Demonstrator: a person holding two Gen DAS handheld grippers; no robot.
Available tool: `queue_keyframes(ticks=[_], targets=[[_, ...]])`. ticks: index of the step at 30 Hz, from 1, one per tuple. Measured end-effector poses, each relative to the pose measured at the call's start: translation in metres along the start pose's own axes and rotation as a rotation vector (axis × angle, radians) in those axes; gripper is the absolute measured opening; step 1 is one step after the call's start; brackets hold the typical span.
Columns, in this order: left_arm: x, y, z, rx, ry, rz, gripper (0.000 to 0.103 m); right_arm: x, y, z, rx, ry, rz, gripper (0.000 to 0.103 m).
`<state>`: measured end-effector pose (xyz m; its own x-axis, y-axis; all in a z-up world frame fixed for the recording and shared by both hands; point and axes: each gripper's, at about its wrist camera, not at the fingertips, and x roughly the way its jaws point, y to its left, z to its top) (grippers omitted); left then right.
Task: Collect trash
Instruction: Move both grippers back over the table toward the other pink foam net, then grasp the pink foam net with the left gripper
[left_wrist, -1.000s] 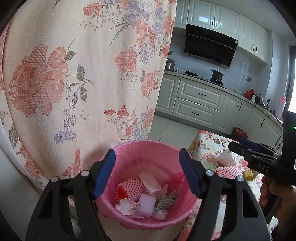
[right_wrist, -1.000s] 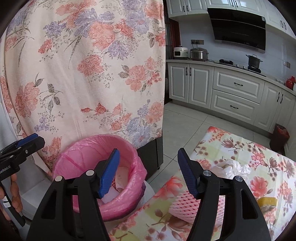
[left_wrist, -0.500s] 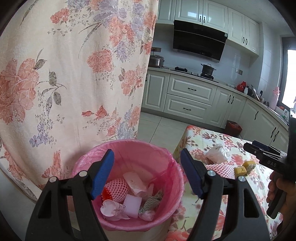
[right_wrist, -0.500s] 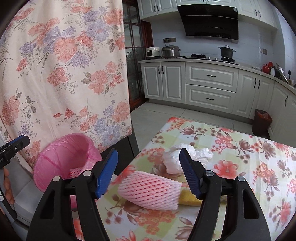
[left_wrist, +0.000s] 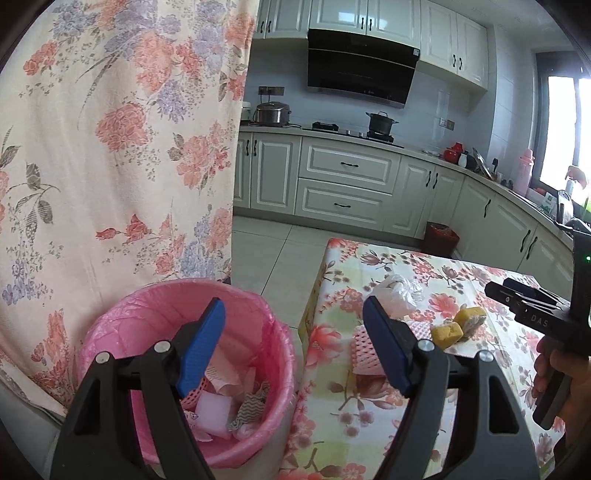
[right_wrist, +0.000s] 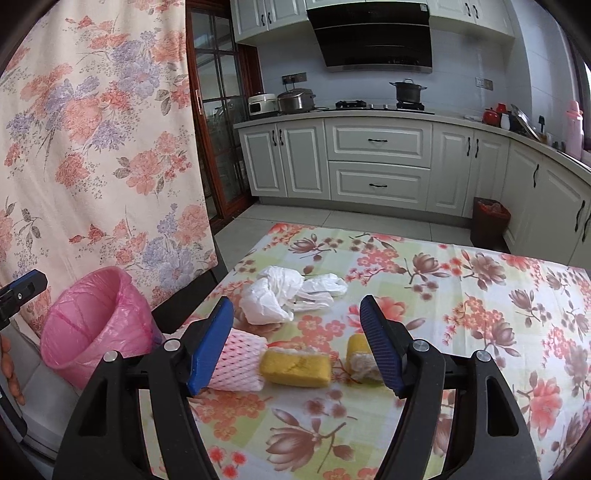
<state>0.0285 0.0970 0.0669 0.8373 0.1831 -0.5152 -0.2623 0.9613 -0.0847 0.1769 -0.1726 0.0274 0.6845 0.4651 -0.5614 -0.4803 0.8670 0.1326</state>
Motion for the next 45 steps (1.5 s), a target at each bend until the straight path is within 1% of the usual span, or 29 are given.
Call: queue_keyframes(ticks=[2, 9, 23, 33, 39, 45], targets=[[0.005, -0.008, 0.001, 0.009, 0.006, -0.011, 0.077, -0.001, -0.009, -0.002, 0.009, 0.003, -0.011, 0.069], [0.019, -0.034, 0.001, 0.033, 0.028, -0.051, 0.079, -0.006, -0.037, -0.008, 0.039, 0.002, -0.044, 0.069], [0.063, -0.084, -0.008, 0.072, 0.114, -0.140, 0.081, -0.010, -0.076, -0.025, 0.081, 0.025, -0.087, 0.071], [0.110, -0.107, -0.026, 0.083, 0.216, -0.175, 0.081, -0.008, -0.084, -0.036, 0.093, 0.044, -0.087, 0.071], [0.136, -0.117, -0.038, 0.098, 0.289, -0.163, 0.081, -0.006, -0.081, -0.040, 0.086, 0.054, -0.076, 0.071], [0.153, -0.117, -0.048, 0.105, 0.352, -0.143, 0.081, -0.005, -0.074, -0.041, 0.076, 0.060, -0.062, 0.071]])
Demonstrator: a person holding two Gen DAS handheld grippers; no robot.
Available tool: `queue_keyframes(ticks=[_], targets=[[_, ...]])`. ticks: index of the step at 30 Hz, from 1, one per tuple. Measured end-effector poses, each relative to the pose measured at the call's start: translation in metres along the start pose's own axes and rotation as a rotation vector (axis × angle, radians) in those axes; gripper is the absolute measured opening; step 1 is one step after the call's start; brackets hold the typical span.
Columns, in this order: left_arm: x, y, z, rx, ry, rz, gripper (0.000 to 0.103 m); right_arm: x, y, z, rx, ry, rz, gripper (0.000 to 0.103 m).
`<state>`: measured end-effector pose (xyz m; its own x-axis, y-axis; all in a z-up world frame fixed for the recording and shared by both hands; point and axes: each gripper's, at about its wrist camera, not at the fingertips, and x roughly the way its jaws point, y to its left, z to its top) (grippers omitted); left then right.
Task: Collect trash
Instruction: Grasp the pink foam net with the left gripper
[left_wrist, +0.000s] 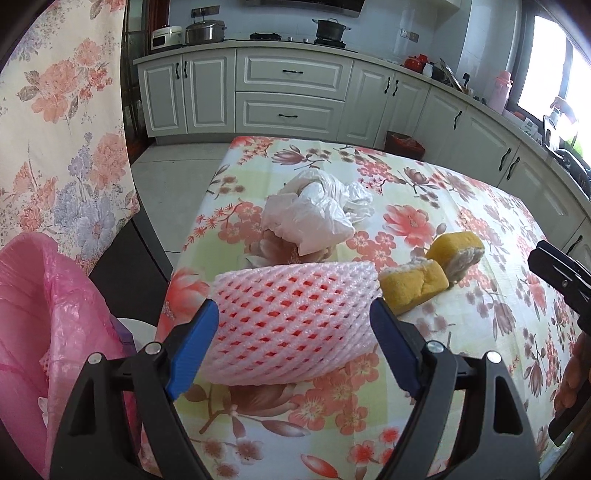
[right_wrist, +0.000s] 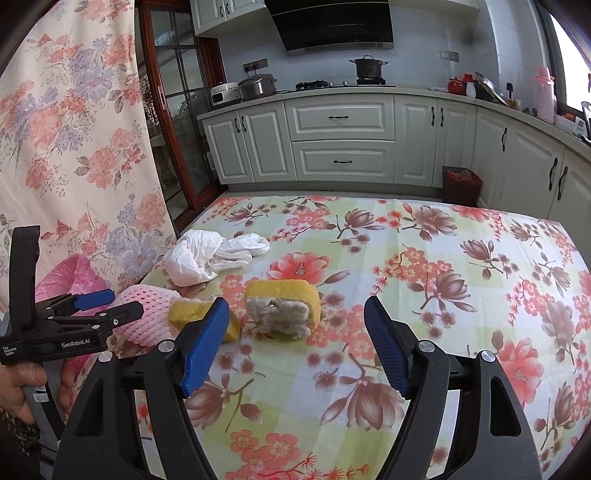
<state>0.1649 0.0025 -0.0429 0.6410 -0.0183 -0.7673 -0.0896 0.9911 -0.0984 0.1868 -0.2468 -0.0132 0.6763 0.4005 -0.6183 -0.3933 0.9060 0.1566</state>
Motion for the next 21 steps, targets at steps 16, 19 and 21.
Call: queue_keyframes(ticks=[16, 19, 21], targets=[[0.014, 0.004, -0.010, 0.031, 0.065, -0.009, 0.038, 0.012, 0.032, -0.003, -0.046, 0.025, 0.042, 0.072], [0.010, 0.005, -0.009, 0.022, 0.058, -0.019, 0.036, 0.015, 0.038, -0.004, -0.053, 0.033, 0.049, 0.072], [0.007, 0.005, -0.009, 0.026, 0.052, -0.022, 0.036, 0.018, 0.042, -0.004, -0.056, 0.038, 0.053, 0.072]])
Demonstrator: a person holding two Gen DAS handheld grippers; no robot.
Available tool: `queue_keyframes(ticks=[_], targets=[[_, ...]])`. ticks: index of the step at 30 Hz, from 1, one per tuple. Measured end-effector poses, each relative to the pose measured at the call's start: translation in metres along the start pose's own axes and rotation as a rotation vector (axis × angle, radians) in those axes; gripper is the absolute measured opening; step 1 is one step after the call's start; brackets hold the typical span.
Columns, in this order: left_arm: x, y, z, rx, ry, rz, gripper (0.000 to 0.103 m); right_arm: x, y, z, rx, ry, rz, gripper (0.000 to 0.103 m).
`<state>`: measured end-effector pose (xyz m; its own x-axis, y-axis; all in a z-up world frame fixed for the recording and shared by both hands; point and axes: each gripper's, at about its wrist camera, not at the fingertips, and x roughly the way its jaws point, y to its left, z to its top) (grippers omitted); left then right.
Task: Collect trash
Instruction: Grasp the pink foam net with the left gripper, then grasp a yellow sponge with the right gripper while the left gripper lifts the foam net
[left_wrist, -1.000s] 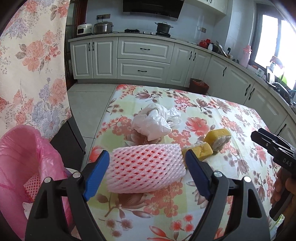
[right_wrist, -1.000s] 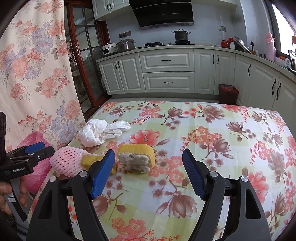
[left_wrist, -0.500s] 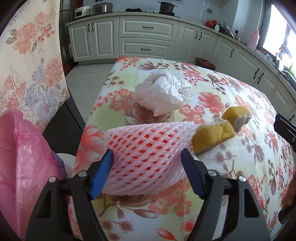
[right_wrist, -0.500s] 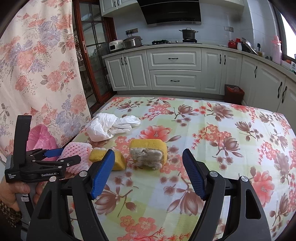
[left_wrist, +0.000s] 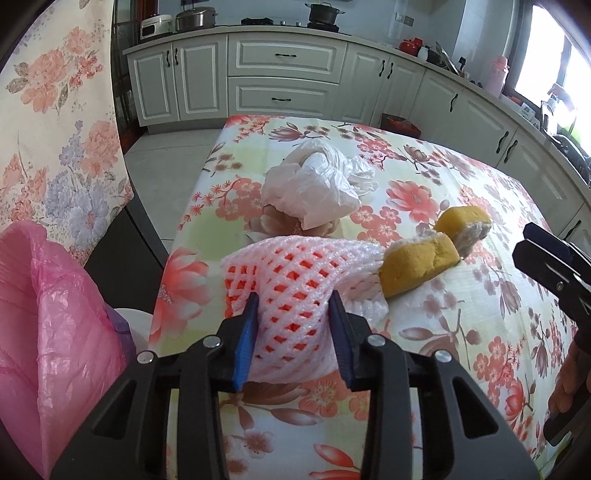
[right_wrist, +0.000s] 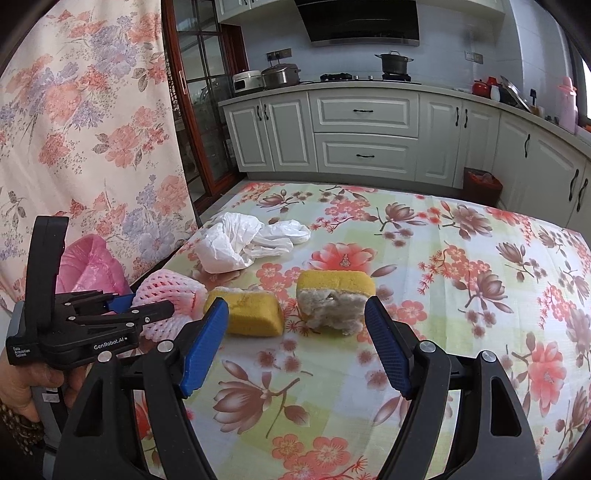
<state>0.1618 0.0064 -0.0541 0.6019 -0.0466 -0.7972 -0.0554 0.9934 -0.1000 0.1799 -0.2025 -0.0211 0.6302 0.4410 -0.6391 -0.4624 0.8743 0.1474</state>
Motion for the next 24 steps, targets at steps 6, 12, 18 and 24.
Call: queue_keyframes(ticks=[6, 12, 18, 24], targets=[[-0.013, 0.004, 0.001, -0.002, -0.032, 0.010, 0.036, 0.009, 0.011, 0.001, -0.010, 0.013, 0.012, 0.072], [-0.028, 0.011, 0.004, -0.015, -0.067, 0.019, 0.036, 0.021, 0.024, 0.002, -0.021, 0.027, 0.024, 0.072], [-0.045, 0.019, 0.008, -0.017, -0.107, 0.037, 0.036, 0.036, 0.034, 0.002, -0.023, 0.052, 0.020, 0.072], [-0.066, 0.029, 0.010, -0.034, -0.154, 0.045, 0.036, 0.053, 0.043, 0.001, -0.030, 0.081, 0.003, 0.072]])
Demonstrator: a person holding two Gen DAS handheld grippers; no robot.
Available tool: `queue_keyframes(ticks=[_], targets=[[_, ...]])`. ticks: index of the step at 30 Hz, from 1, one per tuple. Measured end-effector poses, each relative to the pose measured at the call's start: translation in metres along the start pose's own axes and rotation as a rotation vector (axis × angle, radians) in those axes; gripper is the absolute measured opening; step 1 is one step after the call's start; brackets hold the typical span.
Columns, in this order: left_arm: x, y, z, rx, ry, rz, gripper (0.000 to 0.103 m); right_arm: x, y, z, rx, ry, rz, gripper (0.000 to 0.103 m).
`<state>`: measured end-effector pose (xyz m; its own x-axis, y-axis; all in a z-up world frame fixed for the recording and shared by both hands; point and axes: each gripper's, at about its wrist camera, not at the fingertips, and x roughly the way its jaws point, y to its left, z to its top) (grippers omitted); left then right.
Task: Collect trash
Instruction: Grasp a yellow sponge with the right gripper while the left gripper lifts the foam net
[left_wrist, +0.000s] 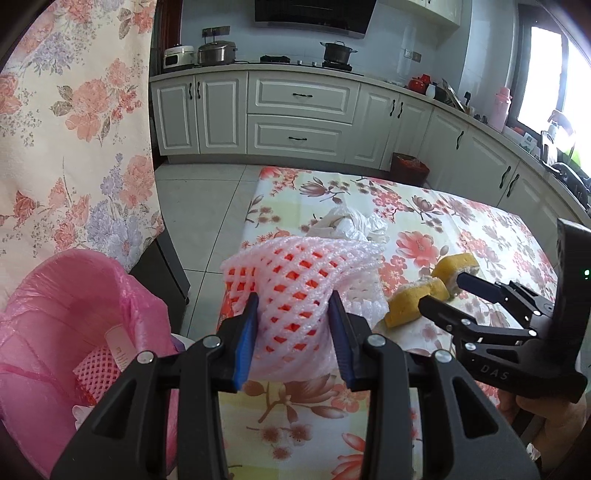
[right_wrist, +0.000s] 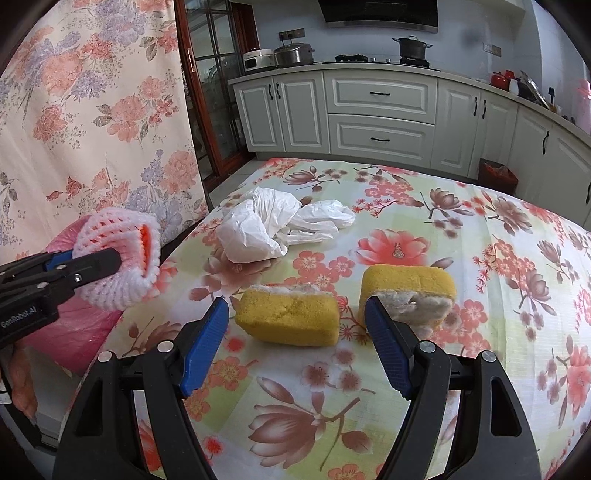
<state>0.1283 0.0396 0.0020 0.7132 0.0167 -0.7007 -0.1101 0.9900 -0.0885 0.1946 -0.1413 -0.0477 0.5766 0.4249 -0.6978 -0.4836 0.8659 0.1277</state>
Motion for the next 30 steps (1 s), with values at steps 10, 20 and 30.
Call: queue_keyframes(ticks=[10, 20, 30], targets=[[-0.024, 0.015, 0.000, -0.027, -0.044, 0.000, 0.036, 0.023, 0.009, -0.001, -0.005, 0.045, -0.031, 0.067], [-0.041, 0.036, -0.003, -0.066, -0.073, 0.023, 0.036, 0.013, 0.012, -0.003, -0.008, 0.028, -0.031, 0.059], [-0.063, 0.067, -0.007, -0.116, -0.103, 0.070, 0.037, -0.020, 0.032, 0.015, -0.030, -0.052, 0.006, 0.059]])
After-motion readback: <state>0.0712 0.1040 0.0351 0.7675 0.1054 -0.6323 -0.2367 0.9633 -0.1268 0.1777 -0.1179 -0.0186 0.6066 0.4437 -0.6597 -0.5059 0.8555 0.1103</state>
